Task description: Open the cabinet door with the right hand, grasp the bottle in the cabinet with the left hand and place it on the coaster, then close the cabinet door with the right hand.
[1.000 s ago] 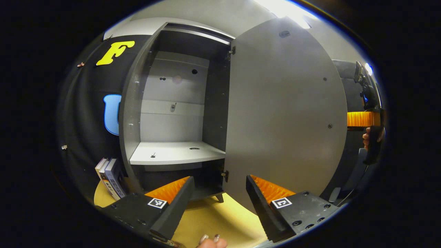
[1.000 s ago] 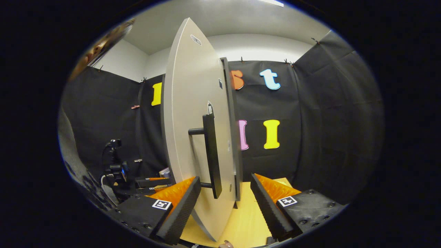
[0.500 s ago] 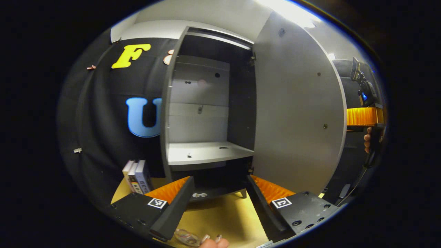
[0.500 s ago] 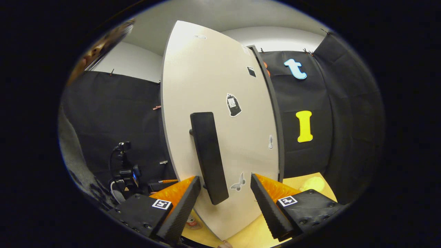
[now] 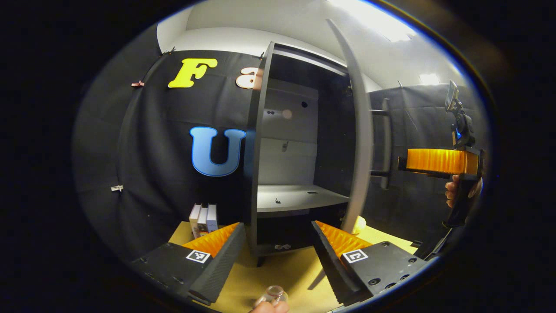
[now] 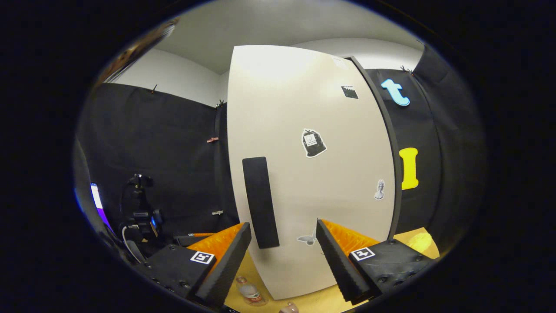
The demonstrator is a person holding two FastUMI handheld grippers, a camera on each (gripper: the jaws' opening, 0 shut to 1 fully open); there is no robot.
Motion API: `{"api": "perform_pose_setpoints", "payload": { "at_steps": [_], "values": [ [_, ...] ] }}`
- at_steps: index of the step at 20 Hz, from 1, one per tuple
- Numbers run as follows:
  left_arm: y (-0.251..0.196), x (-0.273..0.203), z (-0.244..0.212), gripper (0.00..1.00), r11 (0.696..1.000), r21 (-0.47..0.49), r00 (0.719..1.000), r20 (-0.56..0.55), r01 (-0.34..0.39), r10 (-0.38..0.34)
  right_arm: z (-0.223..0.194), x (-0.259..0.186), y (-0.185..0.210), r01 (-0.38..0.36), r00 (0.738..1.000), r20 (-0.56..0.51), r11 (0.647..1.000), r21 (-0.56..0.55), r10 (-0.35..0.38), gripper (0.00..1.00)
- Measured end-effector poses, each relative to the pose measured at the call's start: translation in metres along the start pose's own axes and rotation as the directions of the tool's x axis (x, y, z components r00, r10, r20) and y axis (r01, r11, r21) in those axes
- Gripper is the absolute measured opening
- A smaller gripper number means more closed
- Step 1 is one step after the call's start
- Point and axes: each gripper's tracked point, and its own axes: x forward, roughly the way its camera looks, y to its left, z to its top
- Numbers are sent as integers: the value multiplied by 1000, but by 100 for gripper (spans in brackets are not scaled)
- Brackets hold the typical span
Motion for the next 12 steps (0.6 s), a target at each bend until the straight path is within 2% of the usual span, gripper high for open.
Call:
{"api": "perform_pose_setpoints", "payload": {
  "at_steps": [1, 4, 6, 9, 12],
  "values": [
    [0, 0, 3, 95, 1000, 3, 1000, 9, -17, 17, -2, -2, -8, 9, 1000, 4, 1000, -25, -9, 97],
    [-12, 5, 11, 92, 998, -13, 997, 37, -61, 61, -6, 7, -42, 98, 995, 34, 988, -118, -94, 98],
    [-29, 5, 17, 94, 996, -22, 994, 60, -90, 91, -17, 13, -61, 148, 989, 32, 976, -162, -144, 98],
    [-55, 10, 20, 95, 993, -28, 990, 80, -117, 119, -22, 10, -82, 214, 977, 45, 965, -152, -210, 98],
    [-78, 12, 21, 95, 991, -47, 988, 84, -127, 130, -11, 7, -109, 310, 950, 95, 936, -167, -298, 97]
  ]
}}
